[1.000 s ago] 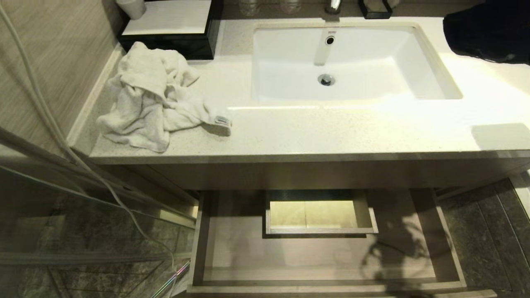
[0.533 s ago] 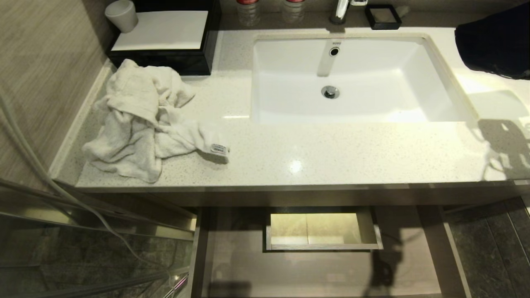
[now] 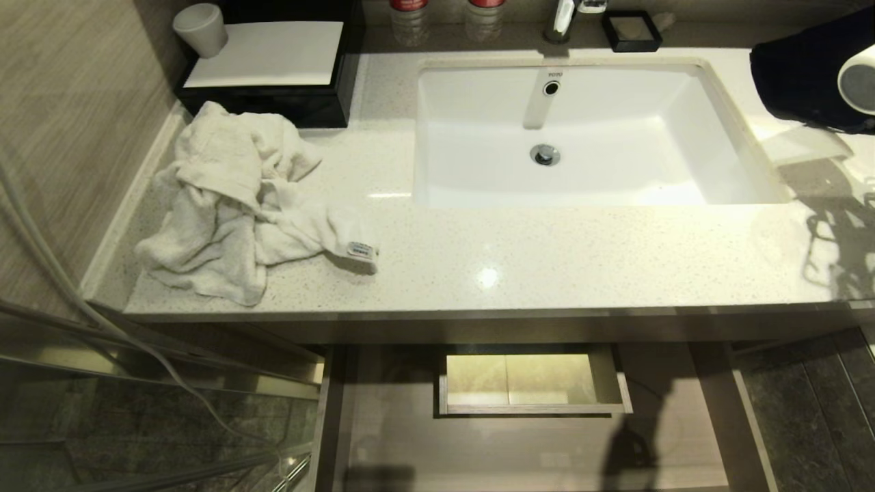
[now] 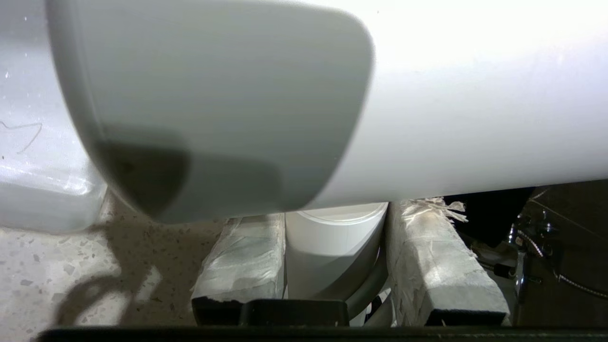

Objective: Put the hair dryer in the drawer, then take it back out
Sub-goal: Place it on the countertop

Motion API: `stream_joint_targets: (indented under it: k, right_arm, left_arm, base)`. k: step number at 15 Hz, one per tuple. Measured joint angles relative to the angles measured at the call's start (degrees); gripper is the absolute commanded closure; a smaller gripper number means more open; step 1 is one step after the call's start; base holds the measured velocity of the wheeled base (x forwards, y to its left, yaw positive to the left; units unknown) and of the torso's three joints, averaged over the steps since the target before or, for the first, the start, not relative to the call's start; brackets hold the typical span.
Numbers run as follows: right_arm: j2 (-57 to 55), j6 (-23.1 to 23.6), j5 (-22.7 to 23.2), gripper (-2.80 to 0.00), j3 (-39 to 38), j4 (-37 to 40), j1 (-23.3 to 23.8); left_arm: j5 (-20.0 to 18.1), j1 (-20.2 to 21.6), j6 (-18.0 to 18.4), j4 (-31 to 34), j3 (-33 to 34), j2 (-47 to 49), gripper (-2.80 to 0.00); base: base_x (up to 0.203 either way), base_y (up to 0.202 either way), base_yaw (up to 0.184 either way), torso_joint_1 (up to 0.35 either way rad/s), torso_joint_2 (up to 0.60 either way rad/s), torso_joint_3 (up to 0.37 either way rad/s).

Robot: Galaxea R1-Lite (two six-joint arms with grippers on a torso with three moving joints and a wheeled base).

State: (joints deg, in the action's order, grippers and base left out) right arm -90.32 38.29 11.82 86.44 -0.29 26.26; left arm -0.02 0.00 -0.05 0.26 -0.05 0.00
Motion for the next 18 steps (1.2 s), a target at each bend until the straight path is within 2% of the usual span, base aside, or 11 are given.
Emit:
stream_joint_targets:
  k: [5, 8, 9, 15, 18]
  right_arm:
    - [-3.1, 5.6, -0.2, 0.0, 1.5, 9.5, 1.1]
    - [-4.5, 6.0, -0.2, 0.0, 1.9, 12.0, 1.6]
    - [-4.9, 6.0, -0.1, -2.8, 1.9, 12.0, 1.7]
    - [-4.8, 5.9, 0.2, -2.8, 1.5, 11.5, 2.9]
    - [-0.5, 3.9, 0.8, -2.8, -0.6, 11.5, 4.8]
  left_arm:
    - [0.0, 0.0, 0.0, 0.0, 0.0, 0.0, 0.0]
    - [0.0, 0.0, 0.0, 0.0, 0.0, 0.0, 0.0]
    - [0.0, 0.0, 0.0, 0.0, 0.0, 0.0, 0.0]
    - [0.0, 0.0, 0.0, 0.0, 0.0, 0.0, 0.0]
    - [0.0, 0.0, 0.0, 0.0, 0.0, 0.0, 0.0]
  base:
    - [0.0, 0.0, 0.0, 0.0, 0.0, 0.0]
    - [0.0, 0.0, 0.0, 0.0, 0.0, 0.0]
    - [0.0, 0.0, 0.0, 0.0, 0.0, 0.0]
    - [0.0, 0.0, 0.0, 0.0, 0.0, 0.0]
    - [0.0, 0.0, 0.0, 0.0, 0.0, 0.0]
